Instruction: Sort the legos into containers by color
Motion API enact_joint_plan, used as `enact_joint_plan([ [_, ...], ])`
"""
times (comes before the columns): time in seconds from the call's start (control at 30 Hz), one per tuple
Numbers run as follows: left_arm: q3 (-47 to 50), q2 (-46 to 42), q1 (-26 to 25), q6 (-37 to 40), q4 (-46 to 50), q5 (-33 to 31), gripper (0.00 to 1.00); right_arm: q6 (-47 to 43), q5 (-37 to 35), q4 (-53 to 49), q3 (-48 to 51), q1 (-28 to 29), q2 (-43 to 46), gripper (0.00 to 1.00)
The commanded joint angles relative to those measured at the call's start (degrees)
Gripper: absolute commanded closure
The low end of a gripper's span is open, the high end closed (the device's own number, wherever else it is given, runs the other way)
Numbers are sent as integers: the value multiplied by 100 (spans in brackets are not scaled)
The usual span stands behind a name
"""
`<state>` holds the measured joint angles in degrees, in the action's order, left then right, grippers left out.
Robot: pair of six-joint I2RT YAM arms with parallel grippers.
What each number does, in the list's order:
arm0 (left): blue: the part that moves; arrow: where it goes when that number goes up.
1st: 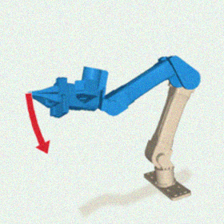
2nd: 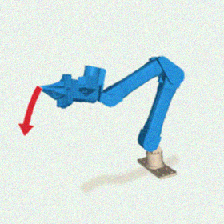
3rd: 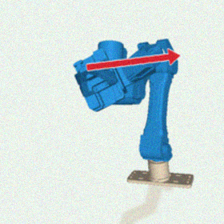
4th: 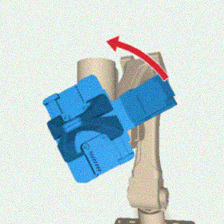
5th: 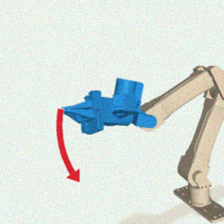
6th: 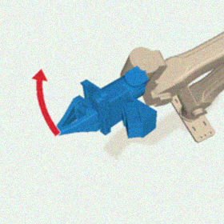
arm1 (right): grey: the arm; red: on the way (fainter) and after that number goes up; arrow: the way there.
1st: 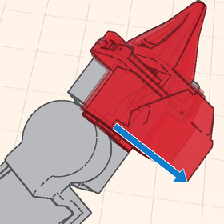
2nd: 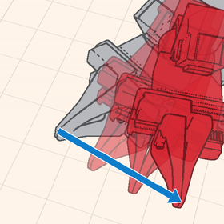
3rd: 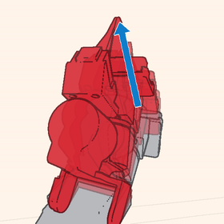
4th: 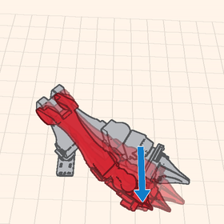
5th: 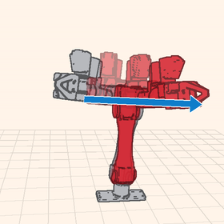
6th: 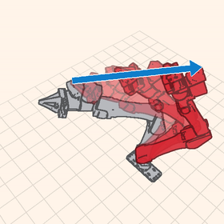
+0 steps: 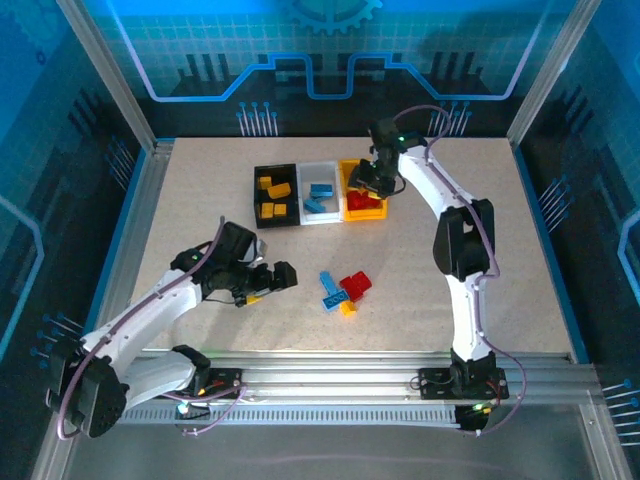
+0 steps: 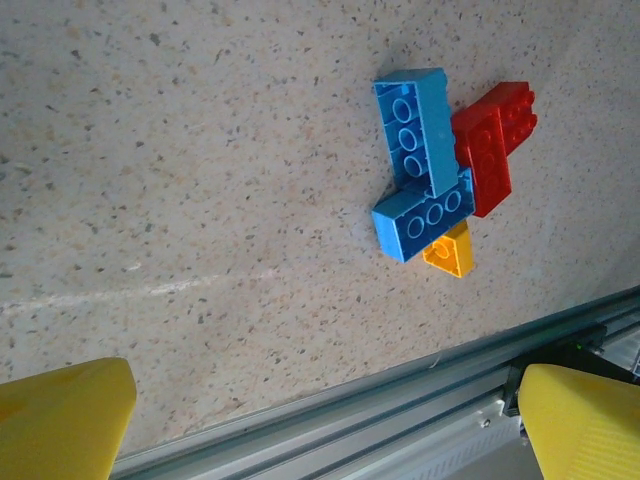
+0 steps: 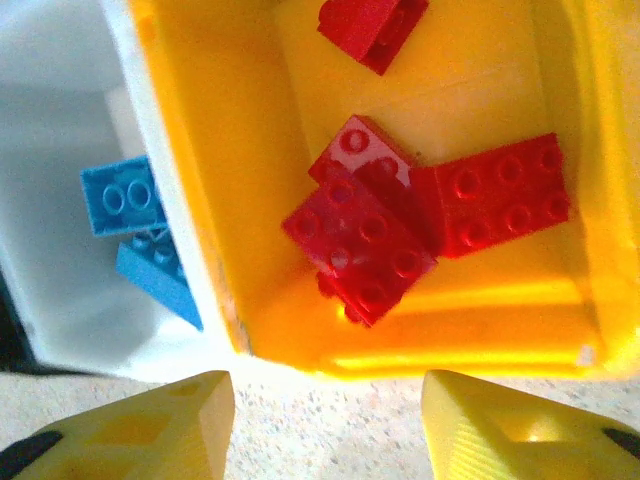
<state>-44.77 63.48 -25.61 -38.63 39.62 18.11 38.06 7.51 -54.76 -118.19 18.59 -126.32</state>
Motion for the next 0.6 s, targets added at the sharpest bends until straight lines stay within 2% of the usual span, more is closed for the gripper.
enact_joint_plan([
  [0.0, -155, 164, 47, 43, -295, 239, 1, -294, -171, -286, 372, 46, 719, 45],
  [0.17, -156, 262, 47, -30, -496, 238, 1, -704, -305, -452, 1262, 492, 1465, 45],
  [0.37, 10, 259, 47, -294, -761, 151, 1, -1125, -710, -646, 2820, 1639, 2253, 45],
  [0.57, 162, 298, 47, -597, -1064, 152, 1, -1041, -973, -681, 3965, 2804, 2708, 44],
])
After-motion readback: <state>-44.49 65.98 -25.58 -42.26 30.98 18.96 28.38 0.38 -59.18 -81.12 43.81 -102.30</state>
